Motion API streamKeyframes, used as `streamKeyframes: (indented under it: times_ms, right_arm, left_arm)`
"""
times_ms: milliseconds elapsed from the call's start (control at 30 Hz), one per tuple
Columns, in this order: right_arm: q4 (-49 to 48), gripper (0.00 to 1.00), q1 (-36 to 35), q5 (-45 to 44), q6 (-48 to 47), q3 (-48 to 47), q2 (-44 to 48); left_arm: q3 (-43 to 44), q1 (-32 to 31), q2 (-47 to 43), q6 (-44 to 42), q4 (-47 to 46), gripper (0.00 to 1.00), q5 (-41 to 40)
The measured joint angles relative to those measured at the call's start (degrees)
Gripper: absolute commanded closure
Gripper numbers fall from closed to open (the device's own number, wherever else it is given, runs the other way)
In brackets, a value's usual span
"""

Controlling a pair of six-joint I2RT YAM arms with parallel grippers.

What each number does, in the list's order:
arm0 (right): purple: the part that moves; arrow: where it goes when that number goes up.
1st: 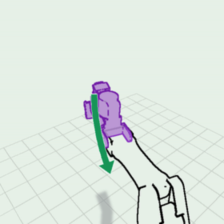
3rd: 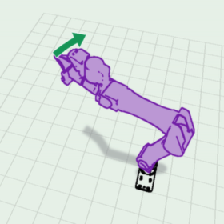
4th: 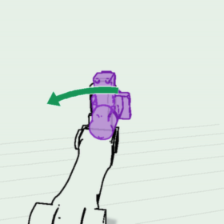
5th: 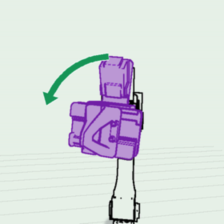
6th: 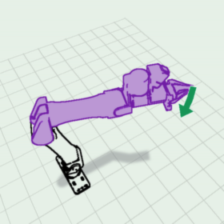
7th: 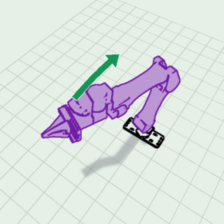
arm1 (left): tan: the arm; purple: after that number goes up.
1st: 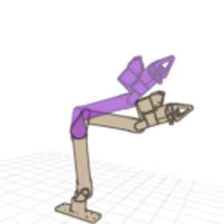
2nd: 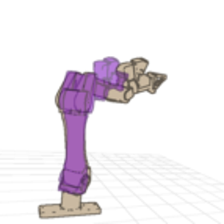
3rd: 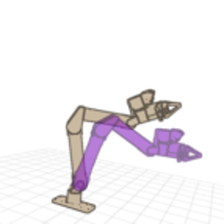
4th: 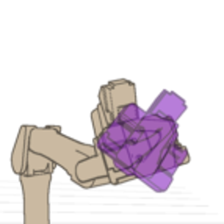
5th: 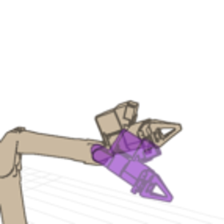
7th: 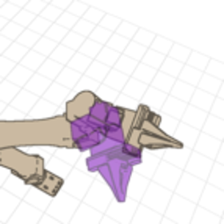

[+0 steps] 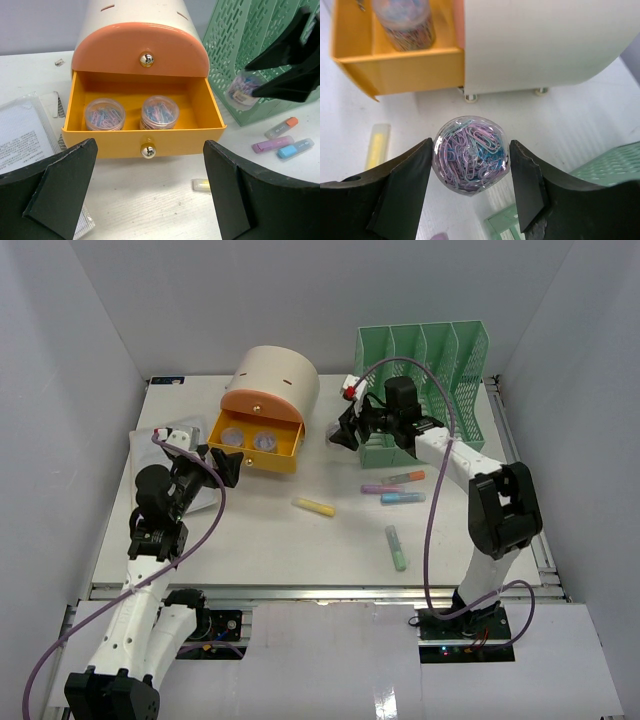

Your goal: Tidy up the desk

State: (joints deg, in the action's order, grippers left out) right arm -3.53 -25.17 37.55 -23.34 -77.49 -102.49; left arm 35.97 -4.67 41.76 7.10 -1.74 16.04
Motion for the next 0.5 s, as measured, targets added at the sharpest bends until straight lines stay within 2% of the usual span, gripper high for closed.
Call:
streamKeyframes:
  times_ms: [133,267,500]
  right_arm:
    - [2.9,0.65,-2.8,0.1,-0.1,-0.5,6.1]
    - [4.9,0.65,-8.9,0.2,-0.1,-4.3,8.2]
    - [8.7,0.64,-17.2,-0.6,-0.7,-15.2,2.9]
  left_arm:
    - [0.0,0.0,-0.6,0.4,0.0,0.02,-1.3]
    - [0.0,0.0,-1.4,0.7,0.2,0.02,-4.0]
    - [0.0,0.0,-3.8,0.9,0.5,0.02,-7.4]
